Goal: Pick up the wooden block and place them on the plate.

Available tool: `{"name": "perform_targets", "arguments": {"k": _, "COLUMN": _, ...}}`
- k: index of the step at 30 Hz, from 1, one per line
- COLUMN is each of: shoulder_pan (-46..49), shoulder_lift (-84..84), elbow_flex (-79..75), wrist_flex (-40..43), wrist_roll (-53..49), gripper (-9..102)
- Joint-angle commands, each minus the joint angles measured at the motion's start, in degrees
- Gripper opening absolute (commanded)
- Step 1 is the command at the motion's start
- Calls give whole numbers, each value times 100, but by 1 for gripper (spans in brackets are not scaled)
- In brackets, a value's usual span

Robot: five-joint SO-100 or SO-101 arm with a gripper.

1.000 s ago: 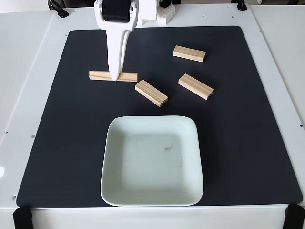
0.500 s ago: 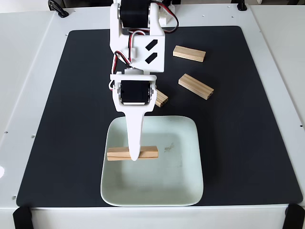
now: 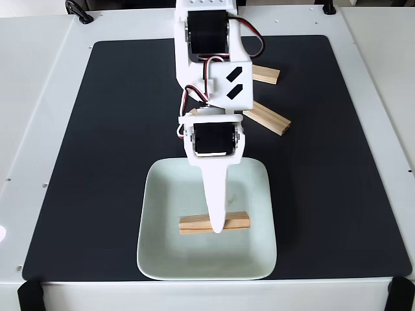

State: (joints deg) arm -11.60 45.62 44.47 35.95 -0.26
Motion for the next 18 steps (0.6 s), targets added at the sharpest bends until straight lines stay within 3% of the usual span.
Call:
{"name": "perform_targets", "arguments": {"k": 1, "shoulder_pan": -26, "shoulder_lift": 88, "elbow_flex": -281, "wrist_flex": -79, "wrist_roll": 70, "gripper": 0}}
{"name": "perform_targets", "arguments": {"k": 18, "shoulder_pan": 70, "shoulder_lift": 18, "elbow_flex": -237, "wrist_flex": -70, "wrist_roll": 88, "gripper": 4}}
